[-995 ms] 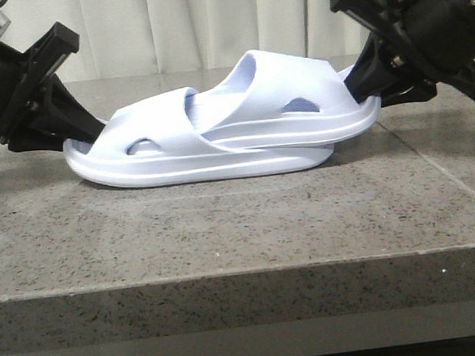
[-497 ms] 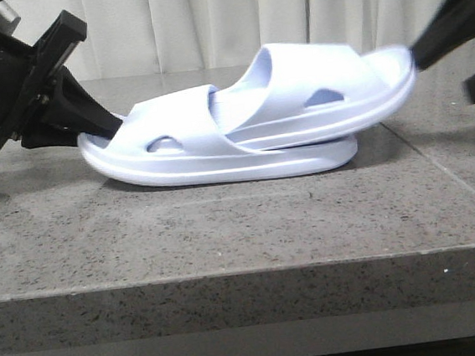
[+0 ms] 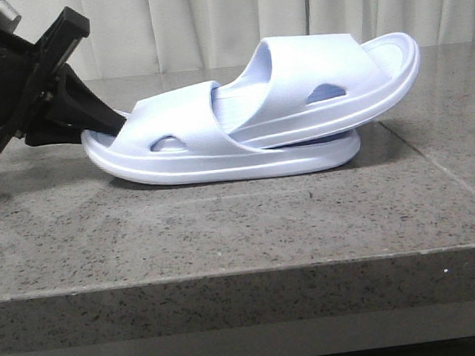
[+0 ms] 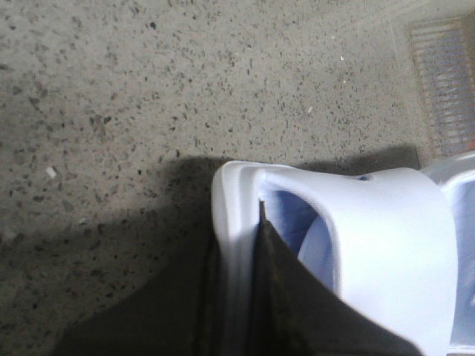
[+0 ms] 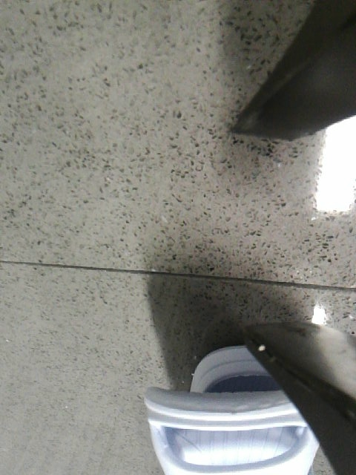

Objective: Insert blue slippers together front up

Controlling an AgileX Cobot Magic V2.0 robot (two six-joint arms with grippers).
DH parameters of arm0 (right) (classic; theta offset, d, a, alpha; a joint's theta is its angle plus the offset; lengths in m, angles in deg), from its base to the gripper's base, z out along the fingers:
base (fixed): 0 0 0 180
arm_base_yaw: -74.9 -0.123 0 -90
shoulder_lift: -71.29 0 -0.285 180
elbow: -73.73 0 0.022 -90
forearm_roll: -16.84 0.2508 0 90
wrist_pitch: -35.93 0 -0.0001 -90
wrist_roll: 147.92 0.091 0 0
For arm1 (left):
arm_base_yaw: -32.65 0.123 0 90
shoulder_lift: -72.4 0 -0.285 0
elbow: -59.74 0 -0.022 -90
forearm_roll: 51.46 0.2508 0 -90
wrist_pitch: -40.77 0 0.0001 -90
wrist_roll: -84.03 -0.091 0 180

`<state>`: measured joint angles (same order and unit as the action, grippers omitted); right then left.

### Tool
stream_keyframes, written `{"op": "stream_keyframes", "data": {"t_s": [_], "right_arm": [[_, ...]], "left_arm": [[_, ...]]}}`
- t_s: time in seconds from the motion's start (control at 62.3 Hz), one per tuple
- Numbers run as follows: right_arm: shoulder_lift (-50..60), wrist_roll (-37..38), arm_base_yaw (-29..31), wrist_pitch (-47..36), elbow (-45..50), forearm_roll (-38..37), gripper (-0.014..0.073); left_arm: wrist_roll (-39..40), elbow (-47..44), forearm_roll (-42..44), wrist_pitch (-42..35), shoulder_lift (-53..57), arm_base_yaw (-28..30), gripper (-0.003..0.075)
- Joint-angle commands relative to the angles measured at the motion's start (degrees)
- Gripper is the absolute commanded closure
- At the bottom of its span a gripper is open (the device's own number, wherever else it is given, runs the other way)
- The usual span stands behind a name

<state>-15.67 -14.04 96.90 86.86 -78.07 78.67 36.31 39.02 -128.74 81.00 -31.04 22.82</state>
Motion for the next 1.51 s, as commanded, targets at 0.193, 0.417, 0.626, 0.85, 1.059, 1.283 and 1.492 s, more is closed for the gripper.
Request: {"op": "stream_keyframes", "data": {"t_s": [0.193, 0.417, 0.626, 0.85, 1.059, 1.283, 1.492], "right_arm": [[2.0, -1.0, 0.4, 1.9, -1.2, 2.1, 0.0052], [2.9, -1.0, 0.0, 2.1, -1.2, 2.1, 0.0052], [8.2, 0.7, -4.7, 2.1, -1.8, -2.9, 0.0053], [17.5, 17.5, -12.5, 1.9, -5.8, -23.6, 0.0053], [28.1, 35.0, -22.0, 3.7, -6.6, -46.5, 0.0053], [38.1, 42.3, -25.2, 9.8, -4.9, -55.9, 0.0053], [48.5, 42.8, -25.2, 14.1, -0.4, -55.9, 0.0053]], "left_arm": [[-0.1, 1.4, -3.0, -1.6, 2.0, -0.4, 0.0505], [-0.1, 1.4, 0.9, -1.7, 3.5, -0.2, 0.0248], [12.1, 1.8, 21.2, -4.7, 11.9, -0.2, 0.0248], [41.6, 3.7, 61.8, 1.8, 23.6, -0.2, 0.0248], [49.9, 3.1, 76.9, 8.4, 35.6, -0.2, 0.0248], [52.7, -2.7, 81.8, 8.7, 48.3, -0.2, 0.0248], [52.9, -8.6, 82.5, 10.4, 59.3, -0.2, 0.0249]]}}
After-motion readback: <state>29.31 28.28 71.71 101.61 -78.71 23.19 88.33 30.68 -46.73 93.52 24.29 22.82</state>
